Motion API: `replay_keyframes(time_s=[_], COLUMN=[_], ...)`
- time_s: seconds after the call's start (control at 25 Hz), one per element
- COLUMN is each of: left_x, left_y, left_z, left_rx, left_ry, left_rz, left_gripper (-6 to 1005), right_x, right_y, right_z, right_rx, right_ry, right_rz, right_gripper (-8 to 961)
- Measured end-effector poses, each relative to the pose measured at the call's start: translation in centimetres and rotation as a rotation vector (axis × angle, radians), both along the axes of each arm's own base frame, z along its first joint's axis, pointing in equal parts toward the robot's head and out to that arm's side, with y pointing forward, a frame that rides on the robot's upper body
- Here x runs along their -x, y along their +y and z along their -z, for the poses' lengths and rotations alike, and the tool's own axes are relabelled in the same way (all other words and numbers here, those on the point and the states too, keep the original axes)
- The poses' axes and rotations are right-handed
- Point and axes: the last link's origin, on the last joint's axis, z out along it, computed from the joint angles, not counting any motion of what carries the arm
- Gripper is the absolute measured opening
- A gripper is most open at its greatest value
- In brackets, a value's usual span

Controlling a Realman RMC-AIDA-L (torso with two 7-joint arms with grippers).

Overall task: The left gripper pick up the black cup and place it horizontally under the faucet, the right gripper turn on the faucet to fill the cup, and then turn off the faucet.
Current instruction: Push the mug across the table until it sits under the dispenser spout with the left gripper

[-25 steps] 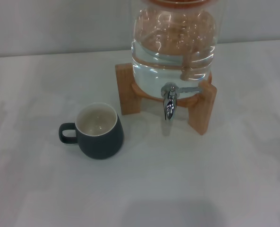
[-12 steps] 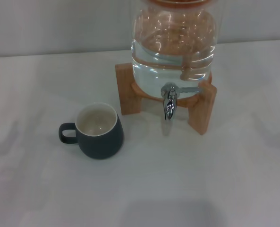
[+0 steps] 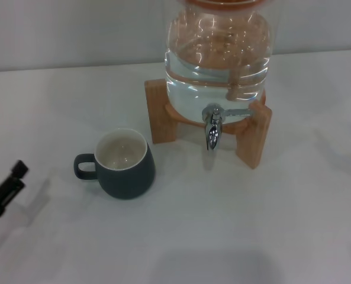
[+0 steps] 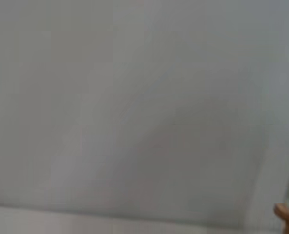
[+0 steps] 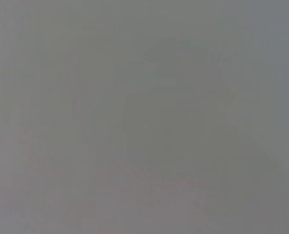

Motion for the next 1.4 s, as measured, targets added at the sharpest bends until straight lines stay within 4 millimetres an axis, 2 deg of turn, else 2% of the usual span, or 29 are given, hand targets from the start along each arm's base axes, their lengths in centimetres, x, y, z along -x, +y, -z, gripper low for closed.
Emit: replay_keyframes(time_s=[0.24,0.72,1.12,1.4], left_x=[-1.1,-1.6,-2.7,-2.7], left_y=[1.2,2.9,5.0,5.4], left_z=[2.6,4.0,5.6,5.7], left_rx=[0.051,0.116,0.2,0.201], left_ry=[0.071,0.14,0.202,0.214], left_rz=[0.044,0.041,0.058,0.044], left_gripper=[845,811,774,749], right_x=[0.1,0.1,0.2,0.1], right_y=[0.3,0.2,0.4,0.5], right_z=[-0.2,-0.3,-0.4,-0.4], right_rx=[0.006,-0.006,-0.009,-0.01], right_ry=[-0.01,-0.01,-0.012,-0.013], right_rz=[-0.002,-0.004,-0.003,0.006], right_gripper=[766,766,766,766])
